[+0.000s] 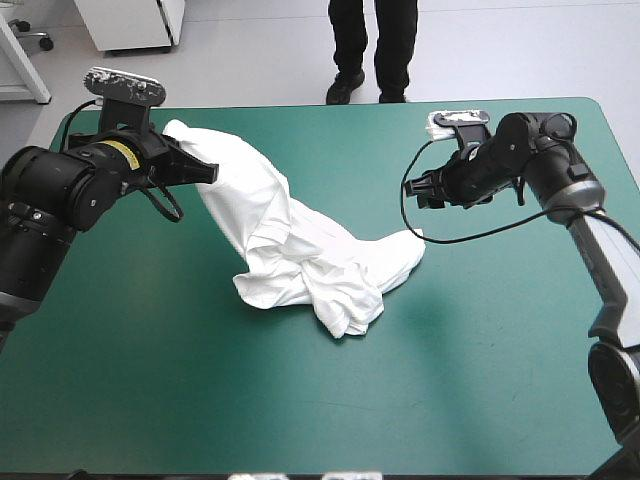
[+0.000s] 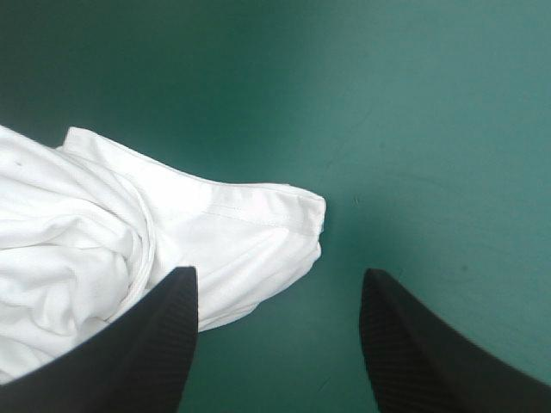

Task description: Fold the cloth

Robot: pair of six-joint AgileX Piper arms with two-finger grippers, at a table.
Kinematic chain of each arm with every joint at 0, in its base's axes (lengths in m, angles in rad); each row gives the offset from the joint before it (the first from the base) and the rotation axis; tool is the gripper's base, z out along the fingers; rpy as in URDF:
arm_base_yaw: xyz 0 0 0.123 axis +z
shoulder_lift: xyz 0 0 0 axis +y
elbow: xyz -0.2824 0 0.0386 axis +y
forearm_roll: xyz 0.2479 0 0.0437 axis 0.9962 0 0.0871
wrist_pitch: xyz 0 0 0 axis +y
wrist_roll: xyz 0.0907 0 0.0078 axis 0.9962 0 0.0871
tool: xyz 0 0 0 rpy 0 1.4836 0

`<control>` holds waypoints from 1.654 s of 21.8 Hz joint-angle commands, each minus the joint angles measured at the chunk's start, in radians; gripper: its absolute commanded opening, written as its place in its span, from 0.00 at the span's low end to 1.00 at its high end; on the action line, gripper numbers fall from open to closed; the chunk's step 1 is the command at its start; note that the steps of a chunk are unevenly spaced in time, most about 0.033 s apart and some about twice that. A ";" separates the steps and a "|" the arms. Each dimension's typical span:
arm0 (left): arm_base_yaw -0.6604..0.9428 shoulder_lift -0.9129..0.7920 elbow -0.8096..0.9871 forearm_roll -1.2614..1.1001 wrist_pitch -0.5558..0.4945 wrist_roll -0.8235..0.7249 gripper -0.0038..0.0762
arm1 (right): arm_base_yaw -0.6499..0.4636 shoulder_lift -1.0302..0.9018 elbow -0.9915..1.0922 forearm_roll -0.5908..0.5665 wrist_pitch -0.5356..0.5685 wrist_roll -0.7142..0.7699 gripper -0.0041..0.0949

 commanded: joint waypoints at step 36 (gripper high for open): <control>0.001 -0.052 -0.037 0.067 -0.060 0.002 0.04 | 0.005 -0.177 0.075 0.023 -0.112 -0.067 0.03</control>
